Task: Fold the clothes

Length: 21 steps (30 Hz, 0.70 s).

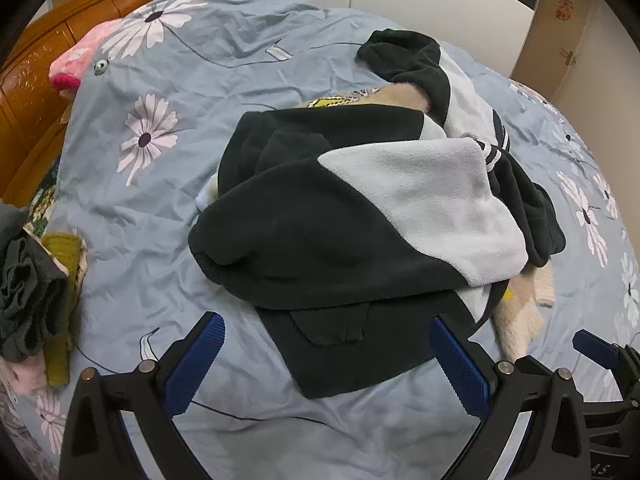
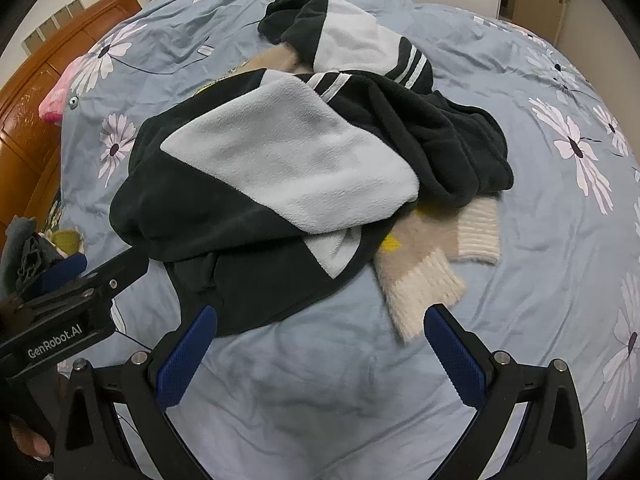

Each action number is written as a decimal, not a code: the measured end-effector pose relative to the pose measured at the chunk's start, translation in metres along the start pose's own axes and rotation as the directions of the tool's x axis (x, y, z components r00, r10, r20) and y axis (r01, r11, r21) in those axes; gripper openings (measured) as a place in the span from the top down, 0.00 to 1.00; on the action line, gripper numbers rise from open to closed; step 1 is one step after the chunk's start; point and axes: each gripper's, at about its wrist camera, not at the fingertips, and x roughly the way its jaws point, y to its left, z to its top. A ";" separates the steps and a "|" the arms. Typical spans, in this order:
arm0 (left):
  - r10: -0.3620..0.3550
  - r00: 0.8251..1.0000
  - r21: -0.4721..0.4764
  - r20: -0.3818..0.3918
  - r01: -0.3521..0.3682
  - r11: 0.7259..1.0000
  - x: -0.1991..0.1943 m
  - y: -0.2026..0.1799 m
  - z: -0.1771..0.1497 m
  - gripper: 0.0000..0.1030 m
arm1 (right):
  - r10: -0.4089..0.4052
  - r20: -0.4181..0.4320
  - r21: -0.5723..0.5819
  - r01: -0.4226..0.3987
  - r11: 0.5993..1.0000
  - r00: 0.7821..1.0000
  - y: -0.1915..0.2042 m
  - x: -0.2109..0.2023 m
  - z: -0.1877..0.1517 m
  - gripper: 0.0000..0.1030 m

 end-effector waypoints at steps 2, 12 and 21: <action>0.001 1.000 -0.003 0.001 -0.001 1.000 -0.001 0.000 0.001 0.00 | 0.001 0.003 0.004 -0.001 1.000 1.000 0.000 -0.001 0.000 0.00; 0.009 1.000 -0.016 0.003 -0.009 1.000 -0.005 -0.001 0.009 0.00 | 0.011 0.004 0.007 -0.011 1.000 1.000 0.000 -0.005 0.007 0.00; 0.016 1.000 -0.009 0.018 -0.015 1.000 -0.010 -0.002 0.012 0.00 | 0.023 0.009 0.012 -0.023 1.000 1.000 -0.002 -0.005 0.006 0.00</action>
